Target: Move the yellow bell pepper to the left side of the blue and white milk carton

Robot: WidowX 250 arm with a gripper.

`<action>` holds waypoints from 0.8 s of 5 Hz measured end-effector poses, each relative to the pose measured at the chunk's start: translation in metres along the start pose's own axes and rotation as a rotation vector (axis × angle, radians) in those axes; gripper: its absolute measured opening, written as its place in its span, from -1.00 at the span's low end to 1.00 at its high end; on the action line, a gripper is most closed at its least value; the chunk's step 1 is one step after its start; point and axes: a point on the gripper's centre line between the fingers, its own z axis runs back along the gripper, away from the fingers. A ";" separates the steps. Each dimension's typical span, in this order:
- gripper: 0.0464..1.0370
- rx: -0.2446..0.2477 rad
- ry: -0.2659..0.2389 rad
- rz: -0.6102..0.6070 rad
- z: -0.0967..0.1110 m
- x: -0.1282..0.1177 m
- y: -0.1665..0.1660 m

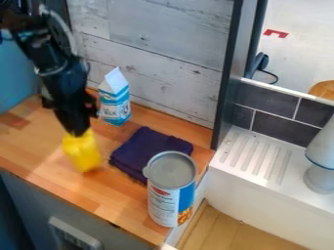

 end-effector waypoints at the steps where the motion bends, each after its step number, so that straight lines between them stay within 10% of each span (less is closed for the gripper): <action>1: -0.86 0.022 -0.069 0.027 0.020 0.027 0.006; 4: -0.86 0.124 -0.059 0.137 0.023 0.086 0.067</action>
